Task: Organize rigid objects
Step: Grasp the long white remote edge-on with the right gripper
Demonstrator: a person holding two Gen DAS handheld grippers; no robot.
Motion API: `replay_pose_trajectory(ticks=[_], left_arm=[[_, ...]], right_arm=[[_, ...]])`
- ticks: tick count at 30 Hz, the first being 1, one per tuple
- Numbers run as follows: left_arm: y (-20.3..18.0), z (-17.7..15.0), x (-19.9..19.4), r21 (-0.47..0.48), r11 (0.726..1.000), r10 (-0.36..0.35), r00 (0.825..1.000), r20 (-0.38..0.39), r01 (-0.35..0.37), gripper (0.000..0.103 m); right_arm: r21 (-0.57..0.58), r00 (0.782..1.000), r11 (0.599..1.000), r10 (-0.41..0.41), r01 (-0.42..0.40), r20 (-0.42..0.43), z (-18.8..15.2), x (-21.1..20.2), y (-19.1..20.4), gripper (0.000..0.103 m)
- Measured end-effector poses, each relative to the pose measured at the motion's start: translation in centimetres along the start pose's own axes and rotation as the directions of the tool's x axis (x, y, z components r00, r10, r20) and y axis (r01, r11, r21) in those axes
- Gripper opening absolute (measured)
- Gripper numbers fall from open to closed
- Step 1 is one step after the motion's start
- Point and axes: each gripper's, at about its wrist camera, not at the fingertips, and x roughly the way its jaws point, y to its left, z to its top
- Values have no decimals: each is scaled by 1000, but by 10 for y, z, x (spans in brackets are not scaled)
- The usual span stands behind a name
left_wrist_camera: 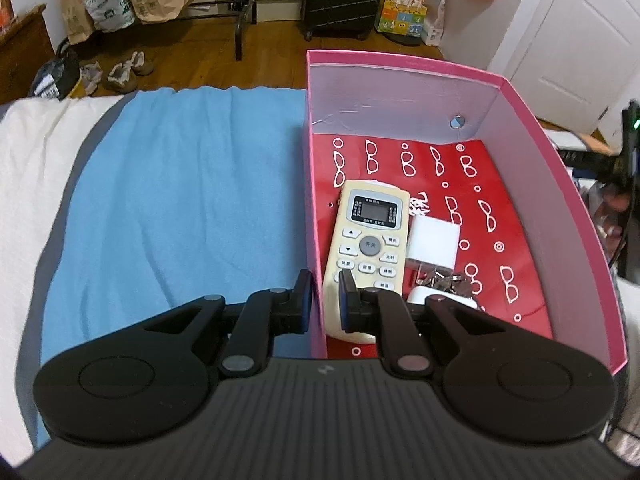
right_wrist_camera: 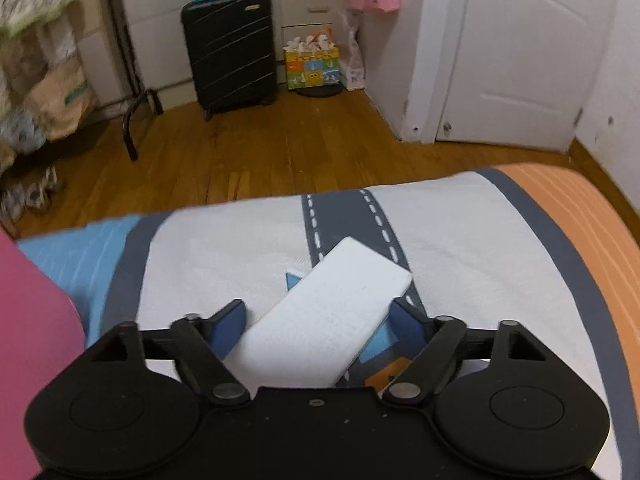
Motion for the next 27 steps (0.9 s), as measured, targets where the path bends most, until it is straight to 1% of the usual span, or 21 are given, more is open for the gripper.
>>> replay_pose_trajectory(ticks=[2,3,5,7,9,10,13,16,18,20,22,23,24,26,27], left_arm=[[4,0,1,-17,1000,-14,1000,-2,14,11],[4,0,1,-17,1000,-17,1000,-2,17,11],[4,-1,1,-17,1000,-21,1000,-1,21,11],[6,0,0,-28,999,-29,1000,-2,29,11],[7,-1,-3,-33,999,-36,999,7,37,11],[7,-1,-4,-30,999,-38,999,11,38,11],[8,-2,-5,-37,998,-43,999,13,43,11],[8,-3,-7,-35,998,-45,999,14,45,11],[8,-3,-7,-35,998,-46,999,15,46,11],[8,-4,-7,-37,998,-45,999,15,45,11],[7,-4,-8,-31,999,-41,999,16,41,11],[6,-4,-8,-26,999,-37,999,16,38,11],[6,-4,-8,-24,999,-35,999,17,35,11],[5,-4,-9,-22,999,-32,999,17,32,11],[5,-3,-9,-21,999,-31,999,17,31,11]], right_arm=[[-34,1000,999,1,-1,-6,-4,0,5,90],[-26,1000,1000,9,-9,-9,-5,-1,5,87],[37,998,998,53,-52,-19,-7,-7,-4,81],[87,995,991,99,-97,-23,-10,-18,-15,66],[128,988,982,148,-142,-38,-15,-27,-25,62],[131,984,977,176,-169,-43,-17,-31,-28,60],[143,970,964,234,-223,-64,-26,-43,-29,60],[137,961,955,272,-262,-60,-33,-54,-29,60],[136,953,950,294,-282,-72,-40,-59,-28,60],[146,935,934,341,-325,-99,-49,-64,-27,60],[146,907,914,397,-378,-137,-57,-68,-23,60],[141,897,909,412,-392,-158,-63,-70,-21,60],[128,891,909,415,-397,-185,-68,-70,-15,60],[96,886,912,410,-399,-218,-75,-69,-7,60],[88,884,914,406,-397,-230,-79,-68,-4,62]])
